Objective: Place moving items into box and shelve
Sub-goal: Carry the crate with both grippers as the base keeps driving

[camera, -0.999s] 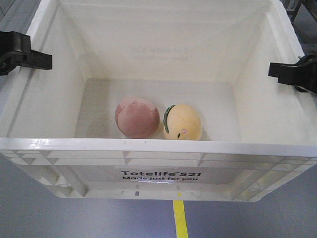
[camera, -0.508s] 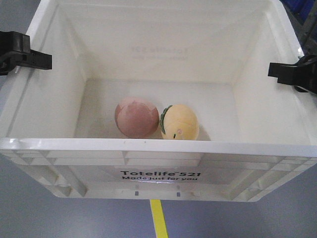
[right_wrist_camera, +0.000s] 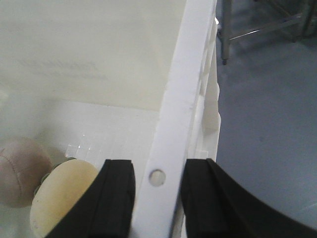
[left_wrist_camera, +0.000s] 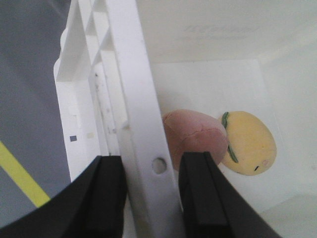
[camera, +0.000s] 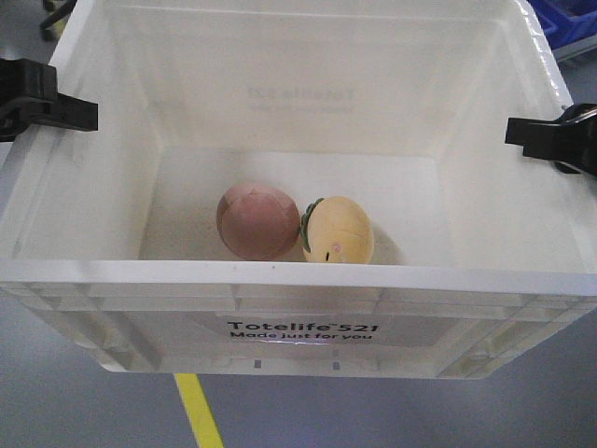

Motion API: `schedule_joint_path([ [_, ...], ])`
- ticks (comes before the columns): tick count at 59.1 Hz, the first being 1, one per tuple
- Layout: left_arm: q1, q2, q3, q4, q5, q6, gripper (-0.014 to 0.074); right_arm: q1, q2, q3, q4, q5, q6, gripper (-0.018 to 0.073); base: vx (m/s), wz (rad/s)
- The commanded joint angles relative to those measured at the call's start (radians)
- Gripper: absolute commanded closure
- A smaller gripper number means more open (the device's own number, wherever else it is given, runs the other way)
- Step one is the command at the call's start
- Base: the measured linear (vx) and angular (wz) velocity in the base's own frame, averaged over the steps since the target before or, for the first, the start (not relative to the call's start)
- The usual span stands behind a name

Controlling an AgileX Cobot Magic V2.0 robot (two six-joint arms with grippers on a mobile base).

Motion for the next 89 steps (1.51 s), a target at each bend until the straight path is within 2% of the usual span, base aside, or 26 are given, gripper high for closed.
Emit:
schedule_joint_path([
  [1,-0.005,-0.034,-0.049,-0.112,-0.107,0.03,0.0603,0.001,-0.023,-0.048,0.058,-0.14,0.0,0.0565,0.32,-0.69],
  [89,-0.005,-0.034,-0.049,-0.111,-0.107,0.03,0.0603,0.001,-0.023,-0.048,0.058,-0.133,0.0,0.0565,0.32,-0.49],
])
